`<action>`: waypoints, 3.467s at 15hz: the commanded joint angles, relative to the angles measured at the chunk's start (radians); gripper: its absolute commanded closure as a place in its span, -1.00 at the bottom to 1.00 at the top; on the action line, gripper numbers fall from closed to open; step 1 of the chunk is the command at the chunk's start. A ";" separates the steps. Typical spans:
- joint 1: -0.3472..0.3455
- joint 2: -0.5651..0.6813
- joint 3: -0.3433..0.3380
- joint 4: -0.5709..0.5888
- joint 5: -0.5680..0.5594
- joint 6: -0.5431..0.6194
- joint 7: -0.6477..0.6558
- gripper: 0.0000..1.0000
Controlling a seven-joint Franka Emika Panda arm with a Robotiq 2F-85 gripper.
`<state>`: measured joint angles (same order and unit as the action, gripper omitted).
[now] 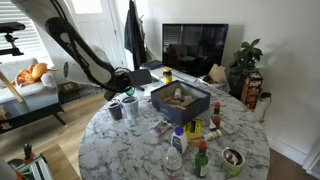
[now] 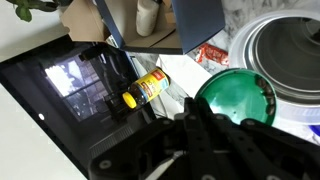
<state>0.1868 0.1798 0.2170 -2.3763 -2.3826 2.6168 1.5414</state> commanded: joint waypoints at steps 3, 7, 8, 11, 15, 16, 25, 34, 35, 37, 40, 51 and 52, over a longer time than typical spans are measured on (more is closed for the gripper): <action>-0.010 -0.031 0.034 -0.064 -0.011 -0.065 -0.007 0.97; -0.007 -0.048 0.050 -0.096 -0.068 -0.106 0.030 0.97; -0.007 -0.053 0.052 -0.107 -0.080 -0.119 0.031 0.97; -0.003 -0.071 0.058 -0.145 -0.147 -0.180 0.067 0.97; 0.022 -0.097 0.076 -0.188 -0.125 -0.247 0.069 0.97; 0.029 -0.106 0.084 -0.194 -0.124 -0.254 0.071 0.97; 0.050 -0.116 0.085 -0.249 -0.123 -0.360 0.023 0.97; 0.036 -0.058 0.067 -0.261 -0.124 -0.467 0.041 0.97; 0.037 -0.050 0.069 -0.257 -0.123 -0.478 0.043 0.97; 0.037 -0.034 0.073 -0.246 -0.123 -0.485 0.059 0.97; 0.033 -0.015 0.072 -0.233 -0.123 -0.498 0.068 0.97; 0.059 -0.049 0.104 -0.257 -0.124 -0.618 0.082 0.97; 0.060 -0.052 0.105 -0.260 -0.124 -0.595 0.046 0.97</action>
<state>0.2386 0.1489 0.3176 -2.6046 -2.5080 2.0346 1.6034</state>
